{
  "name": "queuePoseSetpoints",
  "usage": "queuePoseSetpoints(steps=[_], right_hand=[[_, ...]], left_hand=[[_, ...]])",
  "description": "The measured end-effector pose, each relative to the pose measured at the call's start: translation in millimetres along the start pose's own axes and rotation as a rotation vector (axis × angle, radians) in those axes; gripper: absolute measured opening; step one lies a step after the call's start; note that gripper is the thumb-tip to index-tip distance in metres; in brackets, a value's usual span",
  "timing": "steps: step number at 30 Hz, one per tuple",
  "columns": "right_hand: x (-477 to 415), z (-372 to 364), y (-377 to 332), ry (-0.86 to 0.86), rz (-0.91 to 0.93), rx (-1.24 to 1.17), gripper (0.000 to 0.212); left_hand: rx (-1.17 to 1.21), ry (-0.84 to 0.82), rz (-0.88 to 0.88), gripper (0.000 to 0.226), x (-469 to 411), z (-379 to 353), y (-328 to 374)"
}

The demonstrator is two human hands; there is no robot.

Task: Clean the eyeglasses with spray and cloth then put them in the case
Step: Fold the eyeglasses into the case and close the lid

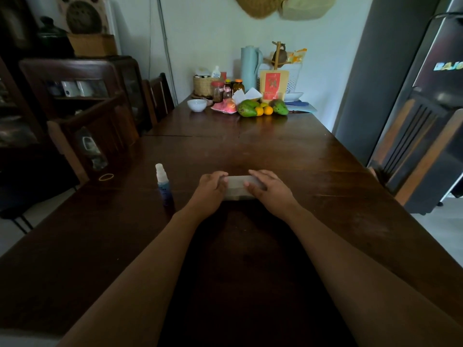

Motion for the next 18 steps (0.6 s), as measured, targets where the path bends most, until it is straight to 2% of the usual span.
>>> queuePoseSetpoints(steps=[8, 14, 18], right_hand=[[-3.6, -1.5, 2.4, 0.026, 0.035, 0.000, 0.057], [-8.0, 1.9, -0.5, -0.014, 0.042, 0.023, 0.055], [-7.0, 3.1, -5.9, -0.064, 0.061, 0.110, 0.054]], left_hand=[[-0.048, 0.049, -0.037, 0.037, -5.7, -1.9, -1.7], [-0.038, 0.049, -0.048, 0.038, -2.1, 1.7, 2.9], [-0.115, 0.037, -0.077, 0.042, 7.1, 0.0, 5.6]])
Point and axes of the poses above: each hand's wrist, its own x-axis away from the middle knuckle, its own z-axis out of the back of the hand, y = z × x, the point moved 6 cm from there along -x, towards the middle knuckle, and after that the axes turned 13 degrees about z, right-handed, at the moved point
